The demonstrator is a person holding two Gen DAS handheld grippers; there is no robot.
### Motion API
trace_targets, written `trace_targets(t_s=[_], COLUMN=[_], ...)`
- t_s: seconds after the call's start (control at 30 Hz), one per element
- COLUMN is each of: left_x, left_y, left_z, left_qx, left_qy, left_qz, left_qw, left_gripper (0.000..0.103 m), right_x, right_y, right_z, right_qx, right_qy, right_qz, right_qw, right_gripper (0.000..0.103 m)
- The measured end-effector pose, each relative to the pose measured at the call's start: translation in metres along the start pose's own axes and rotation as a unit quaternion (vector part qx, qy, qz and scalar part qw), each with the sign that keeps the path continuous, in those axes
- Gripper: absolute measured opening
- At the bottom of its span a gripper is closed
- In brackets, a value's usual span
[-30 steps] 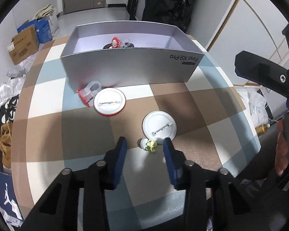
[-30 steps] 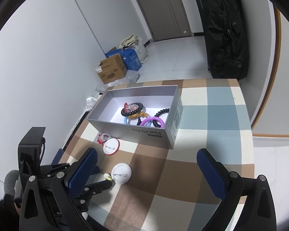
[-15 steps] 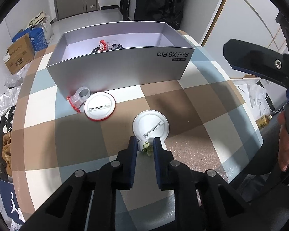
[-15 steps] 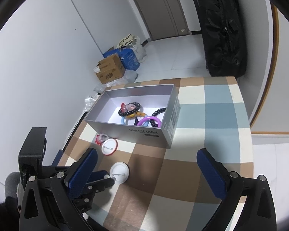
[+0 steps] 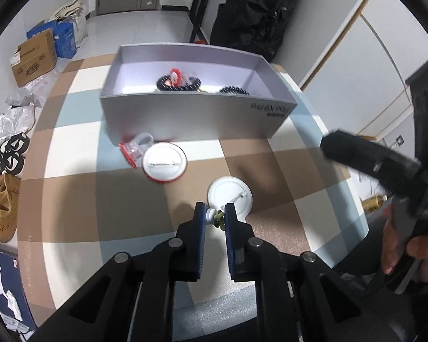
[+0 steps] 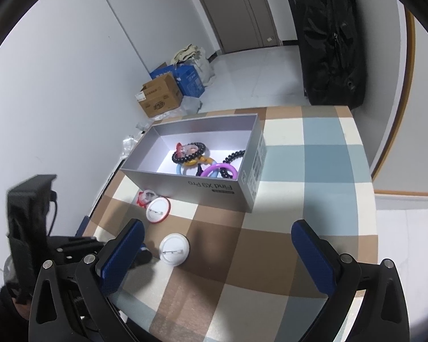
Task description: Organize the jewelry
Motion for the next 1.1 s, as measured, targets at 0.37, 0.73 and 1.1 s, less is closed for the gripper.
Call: trace_targets(t_s=[0.37,0.73,1.1], left_x=[-0.010,-0.026,-0.035], left_y=[-0.014,-0.021,-0.023], left_z=[0.030,0.058,0.067], left_qx=[-0.069,-0.131,-0.144], left_qy=[0.005,0.024,0.034], left_qz=[-0.017,-0.043,-0.061], left_qw=[0.9975,0.9901,0.9871], left_gripper=[0.009,0.009,0.009], right_x=[0.032,0.066,0.081], right_y=[0.015,0.035,0.045], right_z=[0.019,0.065,0.082], right_qx=[-0.050,-0.173,-0.216], right_qy=[0.005,0.032,0.055], right_qz=[0.069,0.099,0.094], right_qw=[0.996,0.979,0.970], right_gripper=[0.103,0.082,0.066])
Point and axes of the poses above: each gripper's, at about its wrist camera, not at the fingertips, and x roughly the way its jaws point, z to its left, y to its underside, the point moved 3 cm from there along x, roughly the way its jaws point, and after that the axes turned 2 degrees about z, right-handed, at the moved point
